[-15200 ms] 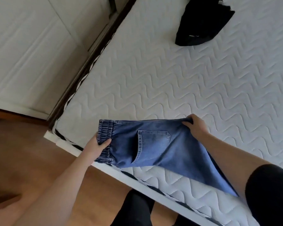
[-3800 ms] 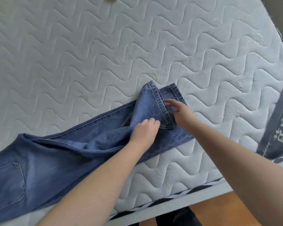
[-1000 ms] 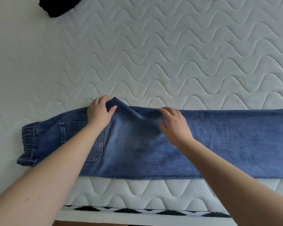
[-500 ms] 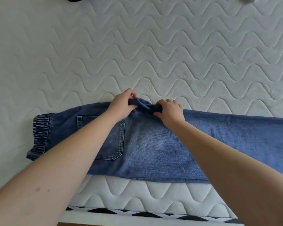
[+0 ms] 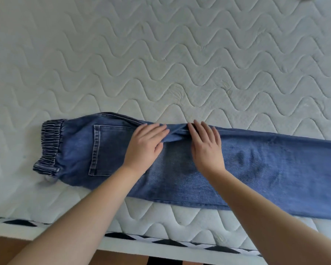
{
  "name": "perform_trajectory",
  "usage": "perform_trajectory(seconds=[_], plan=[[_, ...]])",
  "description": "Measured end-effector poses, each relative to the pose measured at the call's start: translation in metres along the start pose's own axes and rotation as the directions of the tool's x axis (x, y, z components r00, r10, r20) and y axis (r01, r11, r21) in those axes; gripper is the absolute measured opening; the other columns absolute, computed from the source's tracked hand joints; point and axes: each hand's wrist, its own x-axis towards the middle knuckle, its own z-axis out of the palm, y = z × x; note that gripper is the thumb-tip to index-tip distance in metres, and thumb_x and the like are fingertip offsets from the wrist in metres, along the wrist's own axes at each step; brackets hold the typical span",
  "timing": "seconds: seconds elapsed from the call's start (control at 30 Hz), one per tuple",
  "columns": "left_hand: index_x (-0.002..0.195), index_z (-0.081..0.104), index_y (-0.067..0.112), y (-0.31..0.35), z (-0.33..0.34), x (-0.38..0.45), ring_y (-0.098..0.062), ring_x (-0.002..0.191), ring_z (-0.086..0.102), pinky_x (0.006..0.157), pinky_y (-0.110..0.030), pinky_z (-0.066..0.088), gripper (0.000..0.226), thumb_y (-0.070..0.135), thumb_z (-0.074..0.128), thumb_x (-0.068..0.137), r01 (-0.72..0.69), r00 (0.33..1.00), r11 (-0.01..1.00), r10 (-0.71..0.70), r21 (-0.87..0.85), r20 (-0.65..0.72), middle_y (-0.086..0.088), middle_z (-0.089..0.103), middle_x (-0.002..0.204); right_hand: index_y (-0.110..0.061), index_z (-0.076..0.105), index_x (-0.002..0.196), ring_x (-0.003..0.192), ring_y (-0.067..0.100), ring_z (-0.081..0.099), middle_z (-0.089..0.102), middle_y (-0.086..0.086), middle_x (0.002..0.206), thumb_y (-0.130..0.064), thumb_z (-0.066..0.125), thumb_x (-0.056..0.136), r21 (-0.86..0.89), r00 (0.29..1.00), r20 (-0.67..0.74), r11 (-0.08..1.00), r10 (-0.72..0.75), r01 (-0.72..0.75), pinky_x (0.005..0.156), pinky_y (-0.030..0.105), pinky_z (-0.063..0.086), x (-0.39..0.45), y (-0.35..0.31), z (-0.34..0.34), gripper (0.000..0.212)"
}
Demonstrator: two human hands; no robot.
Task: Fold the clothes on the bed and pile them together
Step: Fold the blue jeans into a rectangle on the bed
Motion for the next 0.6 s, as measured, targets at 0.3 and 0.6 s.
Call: perform_trajectory(seconds=[0.3, 0.6], plan=[[0.112, 0.073, 0.007, 0.018, 0.025, -0.051, -0.03, 0.119, 0.061, 0.095, -0.044, 0.052, 0.027, 0.002, 0.067, 0.086, 0.001, 1.0, 0.989, -0.001, 0.151, 0.0, -0.005, 0.069, 0.121, -0.011, 0.036, 0.149, 0.146, 0.026, 0.025, 0.032, 0.007, 0.156, -0.009, 0.053, 0.091, 0.03, 0.991, 0.119, 0.998, 0.057, -0.061, 0.12, 0.045, 0.017, -0.043, -0.013, -0.001, 0.06], [0.108, 0.071, 0.009, 0.007, 0.016, -0.041, -0.024, 0.094, 0.069, 0.091, -0.039, 0.047, 0.026, 0.015, 0.05, 0.094, 0.088, 0.996, 0.993, -0.089, 0.08, 0.0, -0.004, 0.073, 0.104, -0.013, 0.029, 0.152, 0.148, 0.024, 0.017, 0.027, 0.005, 0.158, -0.012, 0.038, 0.099, 0.168, 0.99, 0.142, 0.985, 0.018, -0.042, 0.121, 0.039, 0.005, 0.011, -0.051, 0.012, 0.054]])
